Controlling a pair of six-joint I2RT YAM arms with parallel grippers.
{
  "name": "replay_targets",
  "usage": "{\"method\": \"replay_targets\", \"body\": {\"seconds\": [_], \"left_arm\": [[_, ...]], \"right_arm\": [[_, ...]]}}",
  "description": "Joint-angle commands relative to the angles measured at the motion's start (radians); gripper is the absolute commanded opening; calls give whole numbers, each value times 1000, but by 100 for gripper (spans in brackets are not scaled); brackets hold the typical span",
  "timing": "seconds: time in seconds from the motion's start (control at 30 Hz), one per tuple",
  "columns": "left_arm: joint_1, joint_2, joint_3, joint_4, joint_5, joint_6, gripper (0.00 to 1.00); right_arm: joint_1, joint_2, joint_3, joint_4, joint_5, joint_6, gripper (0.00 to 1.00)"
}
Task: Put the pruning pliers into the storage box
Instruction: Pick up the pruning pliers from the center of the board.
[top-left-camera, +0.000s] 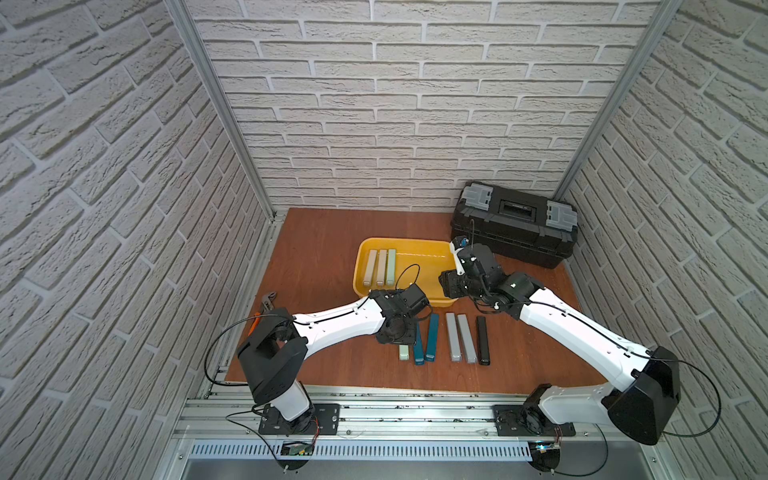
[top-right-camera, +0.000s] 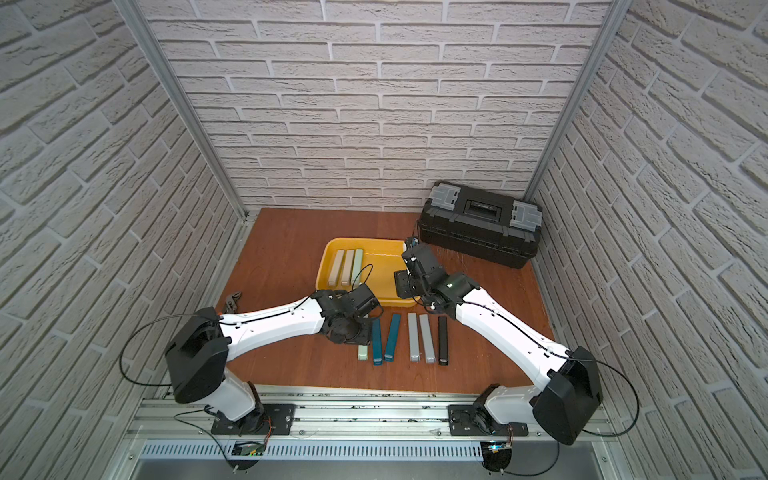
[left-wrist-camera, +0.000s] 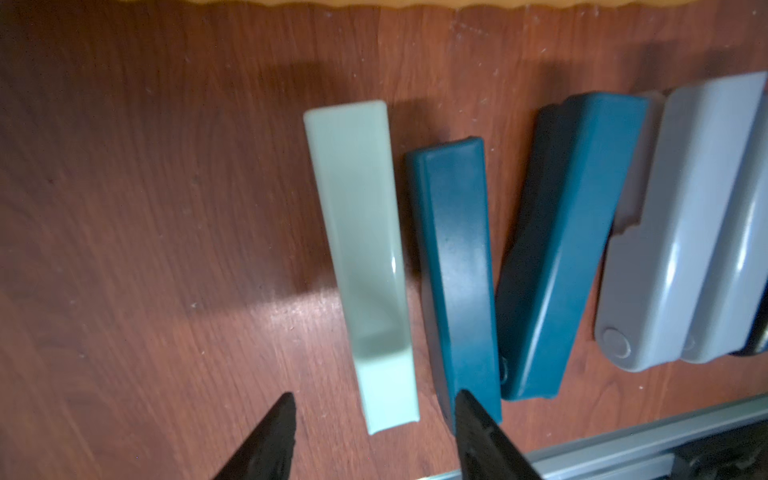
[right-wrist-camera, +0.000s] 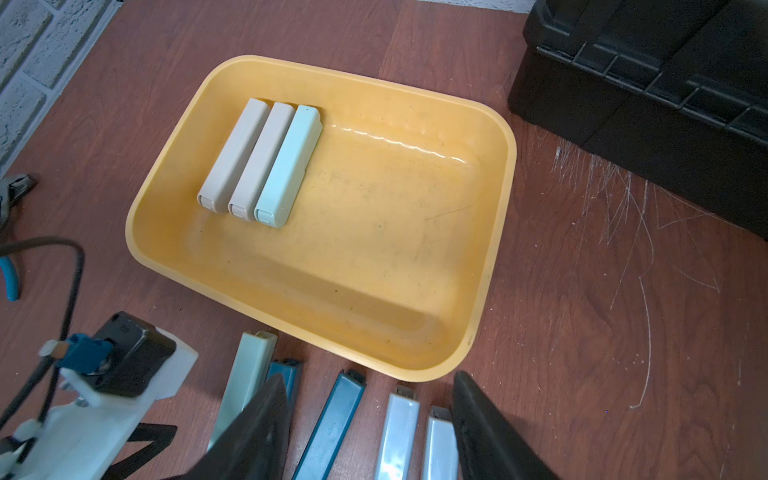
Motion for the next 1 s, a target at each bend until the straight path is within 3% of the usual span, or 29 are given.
{"method": "replay_targets", "body": {"seconds": [0.0,0.97], "left_arm": [[-3,18,-15,29,18,-14,61],[56,158,21,9,40,46,56]], "right_arm": [[6,6,-12,10,11,9,64],[5,36,-12,25,-7,12,64]]}}
